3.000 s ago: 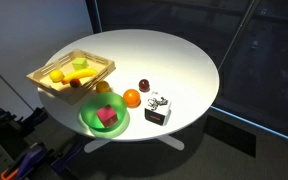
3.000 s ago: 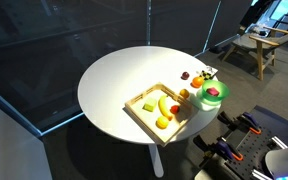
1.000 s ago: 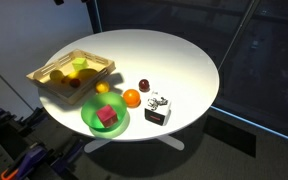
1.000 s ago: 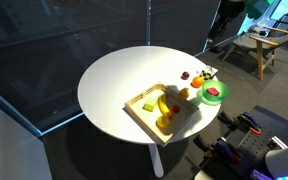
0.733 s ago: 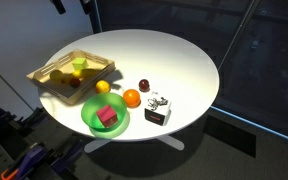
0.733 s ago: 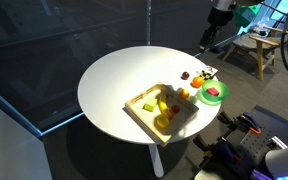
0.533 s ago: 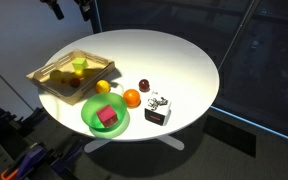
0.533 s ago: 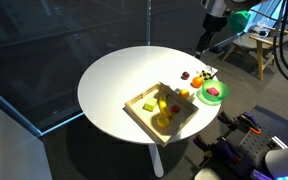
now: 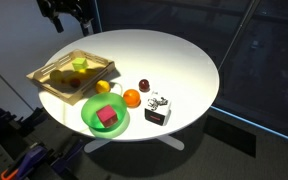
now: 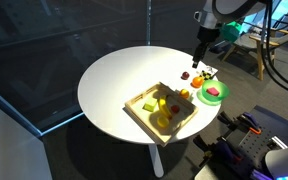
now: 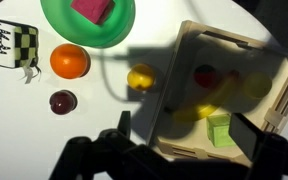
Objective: Put the lemon on the table.
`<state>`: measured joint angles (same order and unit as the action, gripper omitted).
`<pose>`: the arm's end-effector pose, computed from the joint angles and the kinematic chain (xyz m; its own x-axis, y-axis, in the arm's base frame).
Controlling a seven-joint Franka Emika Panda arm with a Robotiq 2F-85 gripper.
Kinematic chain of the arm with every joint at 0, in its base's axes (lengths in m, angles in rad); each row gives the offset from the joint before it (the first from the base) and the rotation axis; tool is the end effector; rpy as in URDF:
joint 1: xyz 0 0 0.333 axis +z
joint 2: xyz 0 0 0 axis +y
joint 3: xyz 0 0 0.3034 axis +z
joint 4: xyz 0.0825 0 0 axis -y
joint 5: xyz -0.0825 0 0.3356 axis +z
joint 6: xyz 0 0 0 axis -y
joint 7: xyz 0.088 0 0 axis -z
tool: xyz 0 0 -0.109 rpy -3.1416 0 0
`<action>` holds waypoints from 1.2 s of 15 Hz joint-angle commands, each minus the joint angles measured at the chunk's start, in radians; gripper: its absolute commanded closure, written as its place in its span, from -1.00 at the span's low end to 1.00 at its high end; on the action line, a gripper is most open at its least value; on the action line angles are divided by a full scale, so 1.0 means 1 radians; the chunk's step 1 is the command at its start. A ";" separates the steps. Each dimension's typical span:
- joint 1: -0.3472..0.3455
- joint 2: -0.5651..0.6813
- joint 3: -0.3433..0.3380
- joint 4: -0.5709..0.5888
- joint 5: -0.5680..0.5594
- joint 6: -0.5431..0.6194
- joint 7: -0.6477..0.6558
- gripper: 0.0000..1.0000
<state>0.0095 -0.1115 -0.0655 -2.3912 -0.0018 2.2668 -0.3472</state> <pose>0.4426 -0.0250 0.3776 0.9574 0.2887 -0.0103 0.2886 -0.9574 -0.0100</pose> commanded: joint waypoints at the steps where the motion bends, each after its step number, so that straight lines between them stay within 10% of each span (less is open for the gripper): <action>1: -0.007 0.005 0.008 0.001 0.001 -0.005 0.000 -1.00; 18: 0.034 0.094 0.088 0.026 -0.032 -0.005 0.008 -1.00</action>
<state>0.0282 -0.0507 0.0019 -2.3870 -0.0123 2.2626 -0.3467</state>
